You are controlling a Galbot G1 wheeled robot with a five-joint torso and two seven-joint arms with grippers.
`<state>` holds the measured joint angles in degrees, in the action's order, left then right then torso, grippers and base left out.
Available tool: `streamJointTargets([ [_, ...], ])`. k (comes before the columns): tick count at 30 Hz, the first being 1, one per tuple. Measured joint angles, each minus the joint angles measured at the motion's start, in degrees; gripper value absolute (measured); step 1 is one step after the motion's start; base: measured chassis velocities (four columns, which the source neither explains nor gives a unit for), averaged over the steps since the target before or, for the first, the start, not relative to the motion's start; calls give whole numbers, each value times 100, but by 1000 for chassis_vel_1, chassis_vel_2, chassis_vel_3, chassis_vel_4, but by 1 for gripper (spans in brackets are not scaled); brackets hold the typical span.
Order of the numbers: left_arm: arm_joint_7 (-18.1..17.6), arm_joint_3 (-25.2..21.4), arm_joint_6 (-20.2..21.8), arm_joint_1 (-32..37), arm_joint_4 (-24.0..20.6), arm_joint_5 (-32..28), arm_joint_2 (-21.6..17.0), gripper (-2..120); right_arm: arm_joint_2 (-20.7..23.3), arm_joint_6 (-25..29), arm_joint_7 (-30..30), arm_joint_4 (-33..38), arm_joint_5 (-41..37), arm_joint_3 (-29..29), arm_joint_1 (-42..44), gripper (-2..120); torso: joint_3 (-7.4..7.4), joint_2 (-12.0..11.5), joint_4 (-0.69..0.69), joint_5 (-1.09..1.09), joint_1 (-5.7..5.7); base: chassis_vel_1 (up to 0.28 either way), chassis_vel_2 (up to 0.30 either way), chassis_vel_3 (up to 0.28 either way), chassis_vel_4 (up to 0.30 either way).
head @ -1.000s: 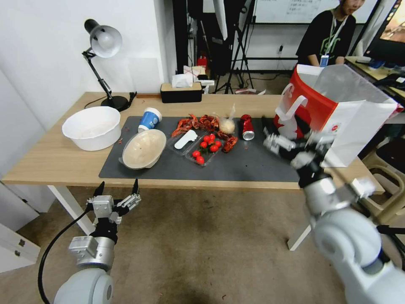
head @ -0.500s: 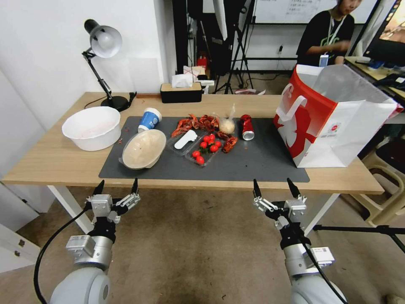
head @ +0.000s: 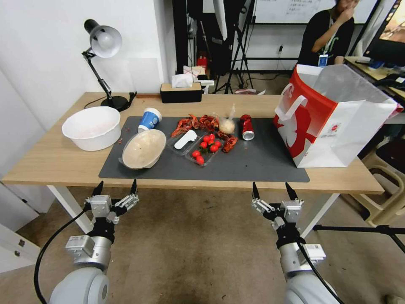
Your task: Pick up the trash from the table and place it into the takeout bag.
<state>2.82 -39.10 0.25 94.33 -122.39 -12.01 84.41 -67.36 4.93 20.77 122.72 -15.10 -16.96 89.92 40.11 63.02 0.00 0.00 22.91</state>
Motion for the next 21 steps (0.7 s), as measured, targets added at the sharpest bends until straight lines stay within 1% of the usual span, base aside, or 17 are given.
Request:
streamJointTargets([
  [1, 0, 9, 0, -5, 12, 2, 3, 100, 44, -103, 38, -19, -165, 25, -163, 100, 0, 0, 0, 0, 0, 0, 0, 0, 0],
  [2, 0, 9, 0, -5, 12, 2, 3, 100, 44, -103, 38, -19, -165, 25, -163, 100, 0, 0, 0, 0, 0, 0, 0, 0, 0],
  [5, 0, 25, -6, -20, 34, 4, 12, 100, 170, -420, 144, -115, -646, 85, -649, 100, 0, 0, 0, 0, 0, 0, 0, 0, 0],
  [6, 0, 30, -7, -27, 41, 4, 12, 100, 238, -605, 226, -198, -955, 123, -951, 100, 0, 0, 1, 1, 0, 0, 0, 0, 0],
  [7, 0, 30, -7, -27, 41, 4, 12, 100, 238, -605, 226, -198, -955, 123, -951, 100, 0, 0, 1, 1, 0, 0, 0, 0, 0],
  [9, 0, 55, -8, -55, 69, 4, -7, 100, 288, -759, 298, -301, -1165, 132, -1230, 100, 0, 0, 2, 1, 0, 0, 0, 0, 0],
  [10, 1, 92, -7, -101, 112, 4, -40, 100, 324, -862, 356, -416, -1315, 131, -1444, 100, 0, 0, 0, 0, 0, 0, 0, 0, 0],
  [11, 1, 92, -7, -101, 112, 4, -40, 100, 324, -862, 356, -416, -1315, 131, -1444, 100, 0, 0, 0, 0, 0, 0, 0, 0, 0],
  [12, 3, 113, -5, -124, 138, 4, -61, 100, 349, -969, 425, -565, -1479, 138, -1667, 100, 0, 0, -4, -1, 0, 0, 0, 0, 0],
  [13, 3, 116, -5, -124, 151, 3, -69, 100, 371, -1055, 484, -724, -1632, 182, -1889, 100, 1, 0, -4, 0, 0, 0, 0, 0, 0],
  [14, 4, 116, -5, -122, 156, 2, -72, 100, 386, -1124, 530, -881, -1759, 238, -2096, 100, 0, 0, -1, 0, 0, 0, 0, 0, 0],
  [15, 4, 116, -5, -122, 156, 2, -72, 100, 386, -1124, 530, -881, -1759, 238, -2096, 100, 0, 0, -1, 0, 0, 0, 0, 0, 0],
  [18, 4, 84, -13, -102, 166, -5, -79, 100, 419, -1252, 574, -1505, -2055, 494, -2891, 100, 1, -1, 1, 0, 1, 0, 0, 0, 0],
  [19, 4, 84, -13, -102, 166, -5, -79, 100, 419, -1252, 574, -1505, -2055, 494, -2891, 100, 1, -1, 1, 0, 1, 0, 0, 0, 0],
  [21, 3, 55, -16, -96, 166, -13, -80, 100, 437, -1269, 578, -1908, -2331, 747, -3460, 100, 1, -1, 1, 0, 0, 0, 0, 0, 0],
])
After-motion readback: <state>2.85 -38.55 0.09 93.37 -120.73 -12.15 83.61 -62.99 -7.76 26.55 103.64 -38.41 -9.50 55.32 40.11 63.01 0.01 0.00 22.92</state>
